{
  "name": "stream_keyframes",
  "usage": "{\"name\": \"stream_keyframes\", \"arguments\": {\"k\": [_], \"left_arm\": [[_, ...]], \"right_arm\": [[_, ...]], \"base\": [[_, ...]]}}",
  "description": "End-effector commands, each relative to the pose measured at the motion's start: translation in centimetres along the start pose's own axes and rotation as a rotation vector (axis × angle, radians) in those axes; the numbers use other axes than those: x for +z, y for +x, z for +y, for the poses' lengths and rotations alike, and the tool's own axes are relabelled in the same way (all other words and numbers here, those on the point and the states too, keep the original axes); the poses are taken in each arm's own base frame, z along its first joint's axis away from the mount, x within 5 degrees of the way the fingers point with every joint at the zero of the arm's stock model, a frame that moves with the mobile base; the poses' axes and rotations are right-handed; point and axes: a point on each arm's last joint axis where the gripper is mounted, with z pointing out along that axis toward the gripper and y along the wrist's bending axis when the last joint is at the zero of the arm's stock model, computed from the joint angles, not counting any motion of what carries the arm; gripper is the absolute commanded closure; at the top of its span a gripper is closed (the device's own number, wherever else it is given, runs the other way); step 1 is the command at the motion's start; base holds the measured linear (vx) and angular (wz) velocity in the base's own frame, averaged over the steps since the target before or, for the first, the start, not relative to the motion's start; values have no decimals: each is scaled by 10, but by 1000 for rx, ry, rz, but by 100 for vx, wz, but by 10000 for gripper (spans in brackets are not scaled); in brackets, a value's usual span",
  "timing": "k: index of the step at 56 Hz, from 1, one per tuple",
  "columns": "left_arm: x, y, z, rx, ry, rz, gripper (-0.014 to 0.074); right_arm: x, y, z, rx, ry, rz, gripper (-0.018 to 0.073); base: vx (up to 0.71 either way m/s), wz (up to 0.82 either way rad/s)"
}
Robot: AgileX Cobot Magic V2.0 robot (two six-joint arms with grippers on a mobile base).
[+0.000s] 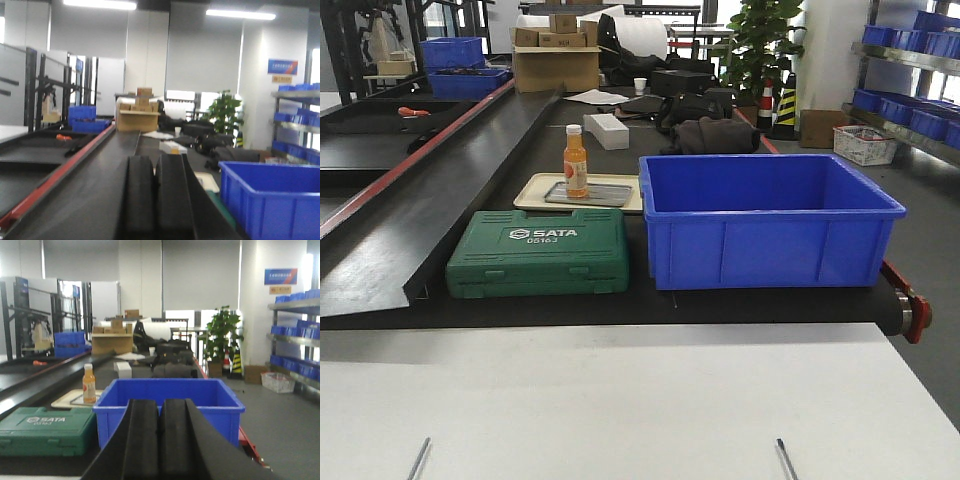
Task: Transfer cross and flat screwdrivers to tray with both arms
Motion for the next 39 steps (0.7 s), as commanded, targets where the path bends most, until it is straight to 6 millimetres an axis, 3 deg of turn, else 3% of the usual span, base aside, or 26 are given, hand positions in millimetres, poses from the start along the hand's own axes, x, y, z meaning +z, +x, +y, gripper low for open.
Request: {"name": "stream_keyframes", "arguments": {"k": [1,12,23,39], "left_arm": [[33,-4,-1,0,-4,45,596],[73,31,4,1,-27,235,591],[90,49,6,1,-37,316,502],[92,52,6,1,-39,331,145]], "right_arm": [[31,-9,0,-11,5,10,567],[68,22,-1,-11,4,189,563],[78,37,-1,-11,6,290,466],[78,37,-1,-11,6,292,-48]], "base": [[0,0],[0,0],[0,0],[0,0]]}}
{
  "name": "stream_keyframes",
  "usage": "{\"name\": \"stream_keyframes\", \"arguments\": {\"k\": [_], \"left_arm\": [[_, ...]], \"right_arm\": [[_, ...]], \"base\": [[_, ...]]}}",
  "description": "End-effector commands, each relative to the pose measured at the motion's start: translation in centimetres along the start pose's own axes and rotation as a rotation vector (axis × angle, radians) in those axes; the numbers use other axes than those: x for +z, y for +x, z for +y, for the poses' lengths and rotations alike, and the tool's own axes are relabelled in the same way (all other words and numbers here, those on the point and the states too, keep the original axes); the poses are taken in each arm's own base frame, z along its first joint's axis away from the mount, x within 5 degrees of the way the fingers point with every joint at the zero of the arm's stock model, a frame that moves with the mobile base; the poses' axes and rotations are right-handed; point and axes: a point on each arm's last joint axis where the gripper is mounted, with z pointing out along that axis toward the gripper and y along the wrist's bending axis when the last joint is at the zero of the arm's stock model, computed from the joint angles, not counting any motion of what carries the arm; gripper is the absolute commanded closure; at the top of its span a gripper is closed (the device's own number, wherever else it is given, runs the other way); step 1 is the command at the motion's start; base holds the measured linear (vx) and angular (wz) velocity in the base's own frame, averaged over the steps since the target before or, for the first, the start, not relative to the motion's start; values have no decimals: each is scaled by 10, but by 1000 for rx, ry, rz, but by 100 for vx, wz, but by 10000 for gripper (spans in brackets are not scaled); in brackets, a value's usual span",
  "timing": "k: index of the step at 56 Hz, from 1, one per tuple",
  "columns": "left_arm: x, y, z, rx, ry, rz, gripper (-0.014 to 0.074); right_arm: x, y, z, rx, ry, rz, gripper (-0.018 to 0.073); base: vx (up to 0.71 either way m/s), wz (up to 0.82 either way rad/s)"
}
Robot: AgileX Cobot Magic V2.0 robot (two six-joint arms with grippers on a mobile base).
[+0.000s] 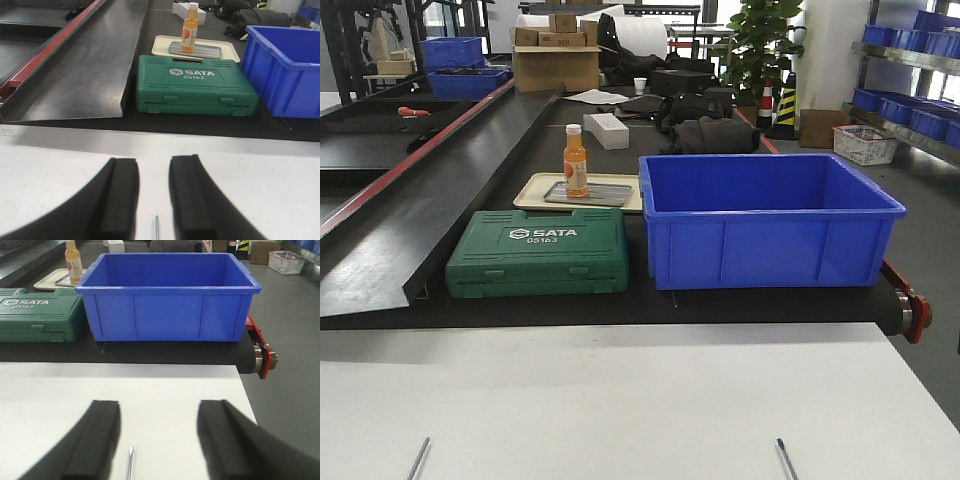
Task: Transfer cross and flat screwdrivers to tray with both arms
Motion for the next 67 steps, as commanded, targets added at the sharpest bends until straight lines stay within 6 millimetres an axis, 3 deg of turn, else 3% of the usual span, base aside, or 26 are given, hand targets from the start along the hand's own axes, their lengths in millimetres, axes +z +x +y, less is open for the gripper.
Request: {"name": "stream_keyframes", "arguments": {"k": [1,7,15,26,33,43,54,67], "left_arm": [[-5,-20,-3,1,16,-120,125],[-5,-20,-3,-16,18,-126,61],[-5,-20,-3,-15,18,-126,55],[-5,-19,-3,-15,16,-110,55],[-4,-15,-2,-15,11,-70,55],[-4,-13,-2,-13,8,-48,55],[-4,-10,-1,-5,3,-14,55],[-4,-6,-1,-5,-2,24,55]], "right_arm": [[-5,-21,-1,-3,4,-140,-66],[-5,-20,0,61,-8,-130,-160],[7,-22,0,-23,-6,42,-147],[59,-37,1,-44,-25,428,-64],[100,-31,8,-33,-78,611,3],[146,3,43,-62,-159,780,49],[191,51,34,32,-80,955,50],[220,100,38,23,-82,1107,50]], "base": [[0,0],[0,0],[0,0],[0,0],[0,0],[0,0],[0,0],[0,0]]}}
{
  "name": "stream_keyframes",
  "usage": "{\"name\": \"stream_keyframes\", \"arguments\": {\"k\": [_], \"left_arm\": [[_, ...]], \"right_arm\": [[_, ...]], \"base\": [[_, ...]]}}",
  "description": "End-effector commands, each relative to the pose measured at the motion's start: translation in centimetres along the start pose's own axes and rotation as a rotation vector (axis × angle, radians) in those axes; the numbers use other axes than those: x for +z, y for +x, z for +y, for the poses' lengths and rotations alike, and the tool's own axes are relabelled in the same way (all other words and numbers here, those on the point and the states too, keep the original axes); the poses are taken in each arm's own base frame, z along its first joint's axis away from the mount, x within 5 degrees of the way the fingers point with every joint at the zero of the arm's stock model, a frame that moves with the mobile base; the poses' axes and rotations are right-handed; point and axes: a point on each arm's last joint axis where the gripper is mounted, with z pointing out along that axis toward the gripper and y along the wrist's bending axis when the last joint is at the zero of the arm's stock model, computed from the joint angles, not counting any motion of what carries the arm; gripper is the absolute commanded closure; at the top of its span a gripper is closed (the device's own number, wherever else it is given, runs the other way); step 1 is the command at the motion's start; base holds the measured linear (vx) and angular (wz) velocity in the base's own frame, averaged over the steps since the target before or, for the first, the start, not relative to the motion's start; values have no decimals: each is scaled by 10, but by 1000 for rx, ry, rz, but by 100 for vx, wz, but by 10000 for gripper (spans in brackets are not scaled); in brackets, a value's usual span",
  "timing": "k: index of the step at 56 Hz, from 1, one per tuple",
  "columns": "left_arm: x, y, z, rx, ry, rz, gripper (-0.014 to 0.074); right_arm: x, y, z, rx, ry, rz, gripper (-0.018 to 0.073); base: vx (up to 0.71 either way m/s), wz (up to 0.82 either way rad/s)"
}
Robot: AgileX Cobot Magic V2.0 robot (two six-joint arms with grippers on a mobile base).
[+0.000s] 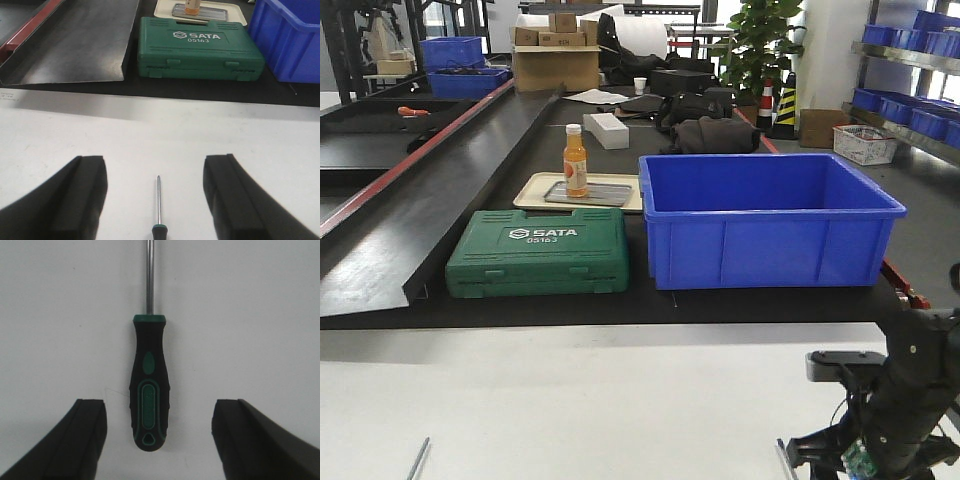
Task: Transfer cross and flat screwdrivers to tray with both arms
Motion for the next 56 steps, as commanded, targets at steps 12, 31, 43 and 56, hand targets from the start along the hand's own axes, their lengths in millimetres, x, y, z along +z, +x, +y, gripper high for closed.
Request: {"name": "stream_keyframes", "arguments": {"k": [12,31,43,56], "left_arm": [[-6,-17,-2,-4,14,-102,55],[-6,-17,-2,-9,14,-93,55],[-5,-11,-2,-10,7,-30,55],[-3,-21,-3,8,-10,121,55]], "right_arm": [[27,-12,10,-9,-18,8,50],[63,-15,8,0,-11,41,76],[75,-13,8,0,-8,71,400],[75,-13,8,-21,-13,69,571]], "base": [[0,0],[0,0],[0,0],[0,0]]}}
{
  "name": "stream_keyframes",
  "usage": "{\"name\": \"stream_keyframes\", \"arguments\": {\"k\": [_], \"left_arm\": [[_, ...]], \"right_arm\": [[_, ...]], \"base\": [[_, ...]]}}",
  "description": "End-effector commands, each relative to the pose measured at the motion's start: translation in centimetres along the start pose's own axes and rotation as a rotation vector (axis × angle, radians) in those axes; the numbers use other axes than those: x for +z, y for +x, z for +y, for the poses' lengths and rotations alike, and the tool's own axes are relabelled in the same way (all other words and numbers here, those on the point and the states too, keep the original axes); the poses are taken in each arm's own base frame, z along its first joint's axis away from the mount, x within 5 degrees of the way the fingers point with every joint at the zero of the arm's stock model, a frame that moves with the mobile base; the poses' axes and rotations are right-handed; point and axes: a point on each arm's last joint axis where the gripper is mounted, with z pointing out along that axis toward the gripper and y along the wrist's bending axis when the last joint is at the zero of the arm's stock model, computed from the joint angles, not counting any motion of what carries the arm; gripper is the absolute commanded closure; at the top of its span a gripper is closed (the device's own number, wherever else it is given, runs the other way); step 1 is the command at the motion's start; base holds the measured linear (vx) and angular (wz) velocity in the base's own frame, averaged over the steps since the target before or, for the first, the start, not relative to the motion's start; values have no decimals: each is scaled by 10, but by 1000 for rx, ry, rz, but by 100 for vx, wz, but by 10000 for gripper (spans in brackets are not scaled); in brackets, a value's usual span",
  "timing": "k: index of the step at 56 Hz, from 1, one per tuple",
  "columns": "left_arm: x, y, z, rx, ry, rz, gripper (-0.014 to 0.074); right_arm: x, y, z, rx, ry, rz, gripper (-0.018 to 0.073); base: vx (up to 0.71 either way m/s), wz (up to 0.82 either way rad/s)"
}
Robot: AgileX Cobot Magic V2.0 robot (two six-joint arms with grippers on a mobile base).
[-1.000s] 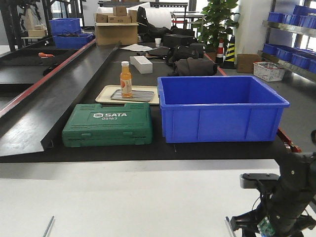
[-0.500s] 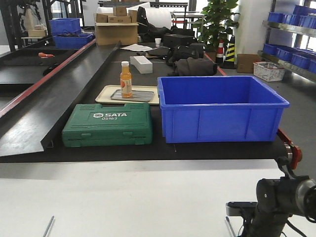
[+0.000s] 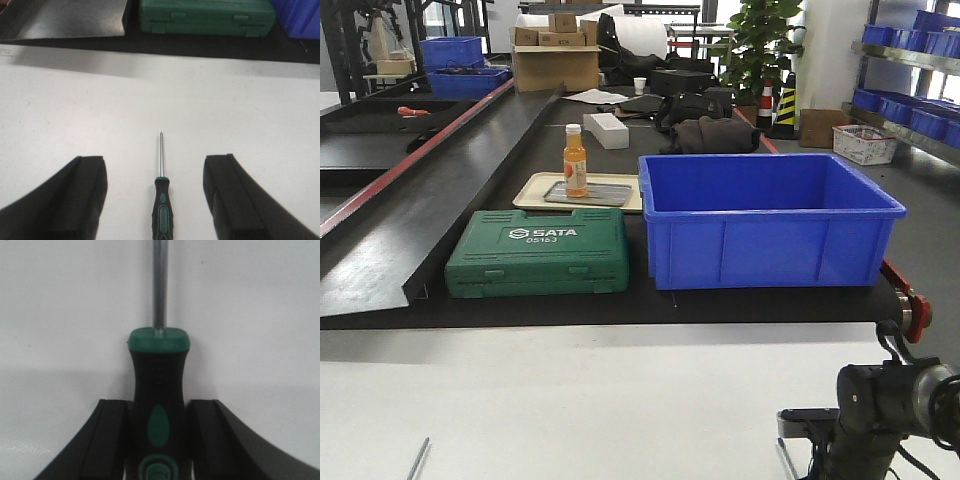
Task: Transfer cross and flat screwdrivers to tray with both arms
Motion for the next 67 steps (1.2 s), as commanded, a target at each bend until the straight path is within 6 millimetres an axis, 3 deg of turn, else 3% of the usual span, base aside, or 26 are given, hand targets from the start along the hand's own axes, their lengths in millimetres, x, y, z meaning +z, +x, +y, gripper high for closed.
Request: {"name": "stream_keyframes", "arguments": {"k": [1,13,24,34,45,55,67], "left_arm": [[-5,-27,-4,12,8,-37,55],[20,-63,-8,26,-9,132,55],[86,-64,-11,-3,-10,340,55],[150,-40,-12,-62,4,504,55],[196,-7,-9,-78,-12,636,55],[222,15,-7,-68,-17,709,60],[240,35,-15,-67,-1,775,84]], "right_arm": [[-10,-5,2,-4,-17,-60,571],[-10,-5,2,-2,-19,-60,570],[-10,-5,2,-2,-19,-58,570],[-10,-5,2,-2,-19,-53,570],[-10,-5,2,-2,-19,-53,570],[-10,-5,2,0,-22,-53,570],[-10,-5,4,11,-34,-53,570]], "base": [[0,0],[0,0],[0,0],[0,0],[0,0],[0,0],[0,0]]}}
